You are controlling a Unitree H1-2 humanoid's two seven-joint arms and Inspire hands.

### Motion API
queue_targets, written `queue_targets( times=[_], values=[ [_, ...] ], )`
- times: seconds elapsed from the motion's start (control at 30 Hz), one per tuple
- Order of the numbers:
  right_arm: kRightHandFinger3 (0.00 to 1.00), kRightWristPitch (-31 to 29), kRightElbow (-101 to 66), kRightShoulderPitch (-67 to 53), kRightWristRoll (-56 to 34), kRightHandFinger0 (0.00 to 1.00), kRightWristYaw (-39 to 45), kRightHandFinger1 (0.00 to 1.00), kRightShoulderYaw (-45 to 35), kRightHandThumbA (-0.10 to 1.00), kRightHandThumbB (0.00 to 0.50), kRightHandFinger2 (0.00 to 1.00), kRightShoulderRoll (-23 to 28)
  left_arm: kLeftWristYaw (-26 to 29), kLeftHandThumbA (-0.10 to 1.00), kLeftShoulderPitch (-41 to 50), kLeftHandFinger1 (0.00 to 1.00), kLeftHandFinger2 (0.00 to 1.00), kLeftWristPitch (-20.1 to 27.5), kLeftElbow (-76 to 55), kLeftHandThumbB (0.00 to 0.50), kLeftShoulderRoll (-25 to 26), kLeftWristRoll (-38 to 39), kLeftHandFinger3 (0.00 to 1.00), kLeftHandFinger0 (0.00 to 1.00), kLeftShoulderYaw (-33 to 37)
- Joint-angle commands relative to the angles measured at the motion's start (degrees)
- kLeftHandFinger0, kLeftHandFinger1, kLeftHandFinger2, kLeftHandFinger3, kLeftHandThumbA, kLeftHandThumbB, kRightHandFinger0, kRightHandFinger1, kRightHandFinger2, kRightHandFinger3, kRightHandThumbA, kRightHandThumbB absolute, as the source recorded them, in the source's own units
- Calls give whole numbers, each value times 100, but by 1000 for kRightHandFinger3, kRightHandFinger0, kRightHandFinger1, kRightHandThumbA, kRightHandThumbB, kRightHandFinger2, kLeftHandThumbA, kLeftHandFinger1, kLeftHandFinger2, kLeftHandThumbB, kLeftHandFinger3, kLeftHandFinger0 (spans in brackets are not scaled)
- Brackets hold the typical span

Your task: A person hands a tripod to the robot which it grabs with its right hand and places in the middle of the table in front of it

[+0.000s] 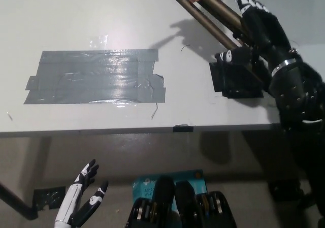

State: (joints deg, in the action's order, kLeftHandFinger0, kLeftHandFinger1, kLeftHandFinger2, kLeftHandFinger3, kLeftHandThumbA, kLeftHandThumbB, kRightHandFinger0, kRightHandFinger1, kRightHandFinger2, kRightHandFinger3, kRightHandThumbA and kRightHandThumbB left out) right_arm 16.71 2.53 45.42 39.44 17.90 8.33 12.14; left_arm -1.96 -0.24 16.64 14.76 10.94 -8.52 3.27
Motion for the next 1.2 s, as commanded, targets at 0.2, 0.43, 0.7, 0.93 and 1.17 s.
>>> queue_targets(
  times=[0.2,0.43,0.7,0.93,1.17],
  values=[
    [1000,292,10,605,-202,1000,295,1000,138,1000,500,1000,242,-50,555,31,1000,1000,178,-151,213,59,27,1000,1000,2],
    [1000,284,1342,873,-12,1000,-52,1000,403,926,500,1000,279,-19,566,-16,1000,1000,204,-115,217,57,-10,1000,1000,0],
    [1000,148,2806,1174,8,1000,-445,1000,631,964,500,1000,232,-15,592,-50,1000,1000,154,-168,226,64,-58,1000,1000,11],
    [1000,41,3407,1550,-33,1000,-846,1000,701,987,500,1000,142,-18,581,-66,1000,1000,144,-195,221,71,-83,1000,1000,13],
    [404,-1208,4109,1851,-159,86,-3077,200,371,-81,285,340,-199,-41,574,-97,1000,1000,151,-204,226,45,-80,1000,1000,44]
  ],
)
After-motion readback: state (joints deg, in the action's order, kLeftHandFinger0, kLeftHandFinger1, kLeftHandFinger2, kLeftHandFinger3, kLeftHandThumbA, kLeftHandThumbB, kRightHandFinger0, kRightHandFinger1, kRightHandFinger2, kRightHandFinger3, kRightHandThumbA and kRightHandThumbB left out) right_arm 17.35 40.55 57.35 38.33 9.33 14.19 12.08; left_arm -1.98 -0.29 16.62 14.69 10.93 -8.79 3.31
